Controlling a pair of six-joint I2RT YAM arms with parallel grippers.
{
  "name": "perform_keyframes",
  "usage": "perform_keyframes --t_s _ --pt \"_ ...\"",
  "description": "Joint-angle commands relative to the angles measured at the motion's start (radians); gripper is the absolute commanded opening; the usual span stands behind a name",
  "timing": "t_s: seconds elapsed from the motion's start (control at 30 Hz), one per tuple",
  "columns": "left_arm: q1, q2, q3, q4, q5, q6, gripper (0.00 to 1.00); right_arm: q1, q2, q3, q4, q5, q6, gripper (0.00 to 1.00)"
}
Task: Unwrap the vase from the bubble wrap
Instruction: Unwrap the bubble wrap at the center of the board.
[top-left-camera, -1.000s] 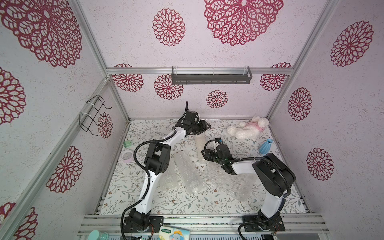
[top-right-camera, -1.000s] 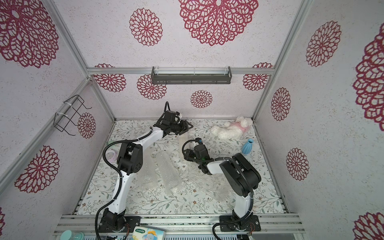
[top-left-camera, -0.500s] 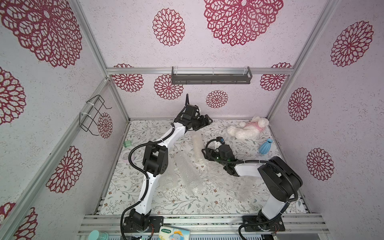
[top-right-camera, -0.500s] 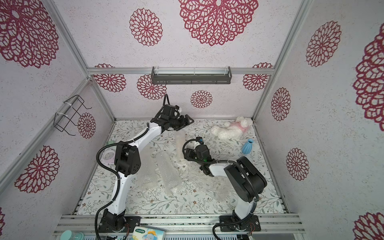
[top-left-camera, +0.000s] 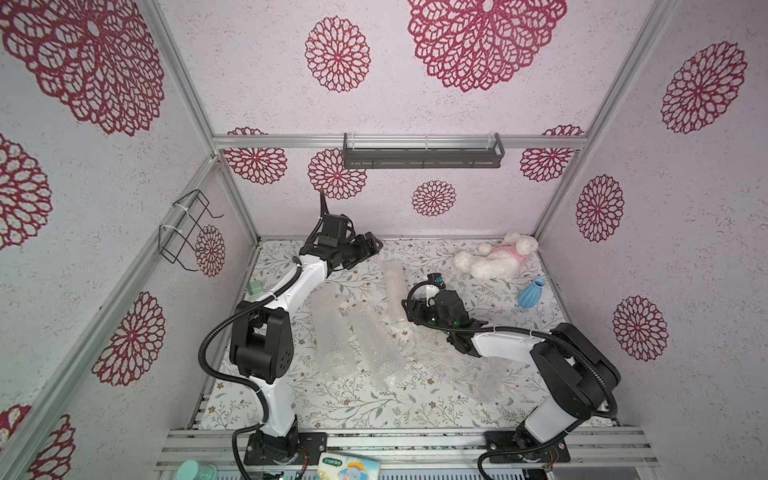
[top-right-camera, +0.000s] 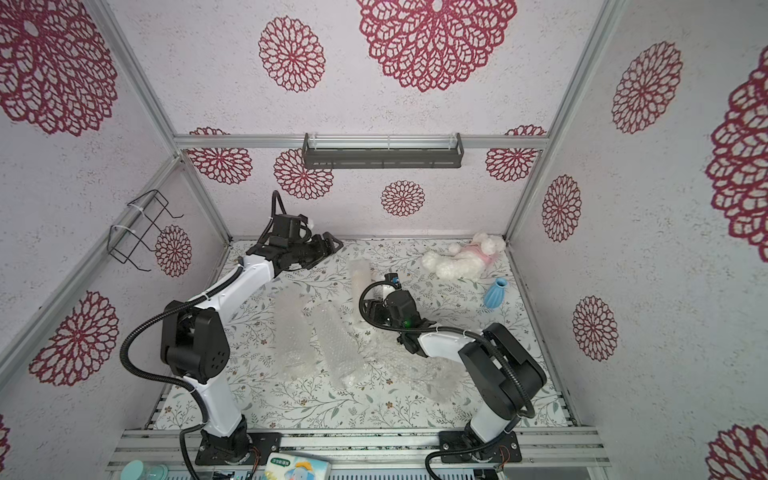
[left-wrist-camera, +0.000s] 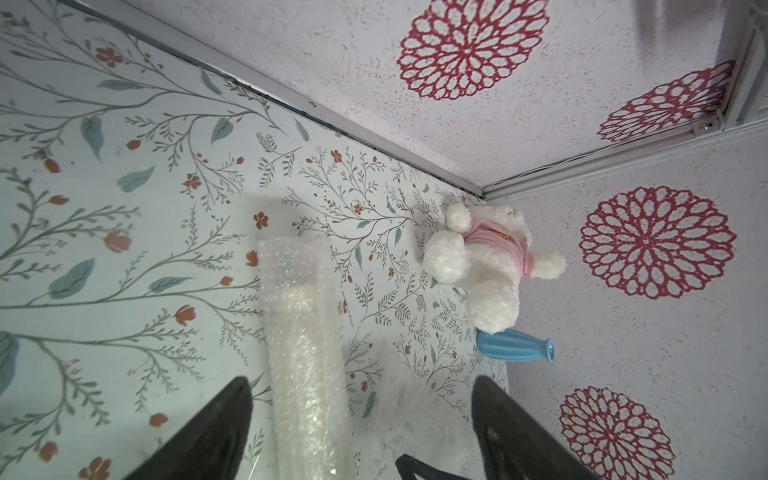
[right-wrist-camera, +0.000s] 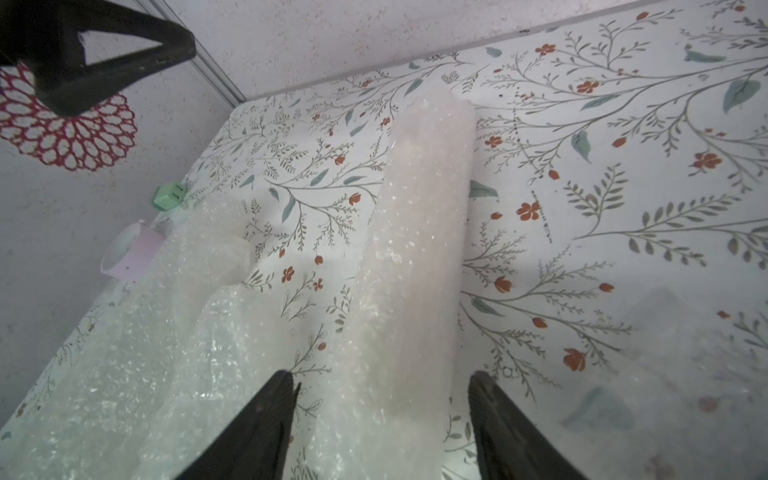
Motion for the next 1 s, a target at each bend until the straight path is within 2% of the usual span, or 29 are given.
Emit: perform_keyframes --t_s 0.0,0.23,0.43,0.67,0.8,0.97 --pt "0.005 -0.023 -0.062 0.054 0.035 -0.016 0.85 0.038 0.009 0.055 -0.065 0.077 -0.068 0.69" --pt "0.017 -0.036 -0.151 0.087 0.042 -0.015 0.84 0.062 0.087 0.155 -0.210 0.166 -0.068 0.69" --pt "0.002 0.017 -0.130 0.048 0.023 0.026 0.83 0.056 0.107 0.145 -0.197 0.178 -0.020 0.68" --pt "-0.055 0.079 -0.067 0.021 -0.018 0.049 0.82 -0.010 0.084 0.055 -0.102 0.097 0.058 0.65" --pt "-0.084 0.163 -0.018 0.018 -0.010 0.048 0.81 -0.063 0.068 -0.009 -0.023 0.008 0.121 0.64" --pt "-0.106 0.217 0.038 0.017 -0.004 0.051 0.81 -0.095 0.064 -0.041 0.014 -0.037 0.149 0.62"
